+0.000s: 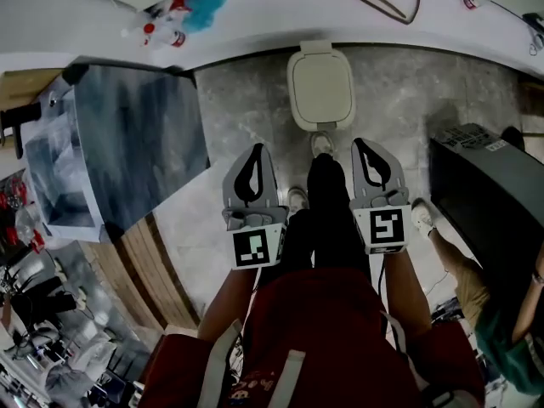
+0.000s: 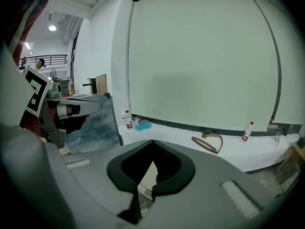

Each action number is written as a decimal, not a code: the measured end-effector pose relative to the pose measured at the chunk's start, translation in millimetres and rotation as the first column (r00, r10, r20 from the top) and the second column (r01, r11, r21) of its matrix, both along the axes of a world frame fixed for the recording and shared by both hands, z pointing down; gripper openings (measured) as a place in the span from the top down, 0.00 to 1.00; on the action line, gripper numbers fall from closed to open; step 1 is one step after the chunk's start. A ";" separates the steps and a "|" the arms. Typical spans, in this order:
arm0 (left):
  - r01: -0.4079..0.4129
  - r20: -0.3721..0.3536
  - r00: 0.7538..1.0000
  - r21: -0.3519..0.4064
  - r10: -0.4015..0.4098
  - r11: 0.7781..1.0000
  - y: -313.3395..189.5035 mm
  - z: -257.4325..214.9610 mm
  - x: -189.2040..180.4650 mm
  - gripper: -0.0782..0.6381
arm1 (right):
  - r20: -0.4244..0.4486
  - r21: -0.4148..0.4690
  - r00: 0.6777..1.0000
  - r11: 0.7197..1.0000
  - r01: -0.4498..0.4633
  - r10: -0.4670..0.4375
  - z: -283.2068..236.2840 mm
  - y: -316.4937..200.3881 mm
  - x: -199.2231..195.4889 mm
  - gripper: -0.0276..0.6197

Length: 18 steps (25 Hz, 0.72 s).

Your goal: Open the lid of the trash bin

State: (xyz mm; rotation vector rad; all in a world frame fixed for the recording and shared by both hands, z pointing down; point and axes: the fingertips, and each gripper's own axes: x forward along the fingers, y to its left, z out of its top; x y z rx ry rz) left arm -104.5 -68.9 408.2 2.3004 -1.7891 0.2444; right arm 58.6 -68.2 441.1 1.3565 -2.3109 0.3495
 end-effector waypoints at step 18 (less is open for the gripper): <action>-0.025 0.035 0.999 -0.262 0.035 0.965 8.8 181.3 21.6 0.88 | -0.136 -0.280 0.974 0.950 0.137 -0.181 200.6 23.7 5.0 0.96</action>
